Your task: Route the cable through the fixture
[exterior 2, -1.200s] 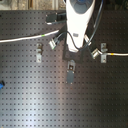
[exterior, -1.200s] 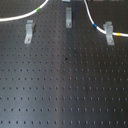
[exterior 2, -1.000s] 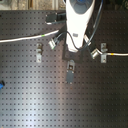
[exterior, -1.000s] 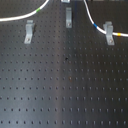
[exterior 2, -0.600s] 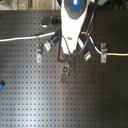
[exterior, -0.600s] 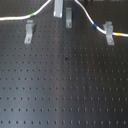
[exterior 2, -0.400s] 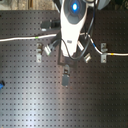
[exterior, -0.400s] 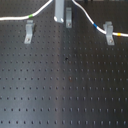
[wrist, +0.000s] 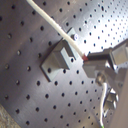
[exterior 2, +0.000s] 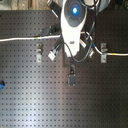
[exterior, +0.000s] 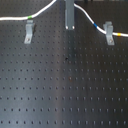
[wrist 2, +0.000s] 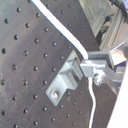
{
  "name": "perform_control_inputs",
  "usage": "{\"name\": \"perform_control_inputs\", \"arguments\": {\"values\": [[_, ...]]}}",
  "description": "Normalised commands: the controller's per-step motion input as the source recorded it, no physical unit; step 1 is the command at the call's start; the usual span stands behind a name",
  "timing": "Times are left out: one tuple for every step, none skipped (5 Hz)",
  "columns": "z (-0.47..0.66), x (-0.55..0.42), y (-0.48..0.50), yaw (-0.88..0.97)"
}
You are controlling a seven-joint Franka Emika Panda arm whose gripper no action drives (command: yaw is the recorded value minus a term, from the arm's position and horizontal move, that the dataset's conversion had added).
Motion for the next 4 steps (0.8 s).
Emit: {"name": "perform_control_inputs", "arguments": {"values": [[0.44,-0.289,0.176,0.02],[0.43,-0.206,0.167,0.03],[0.46,-0.136,0.124,0.00],[0.52,-0.171,0.103,0.00]]}}
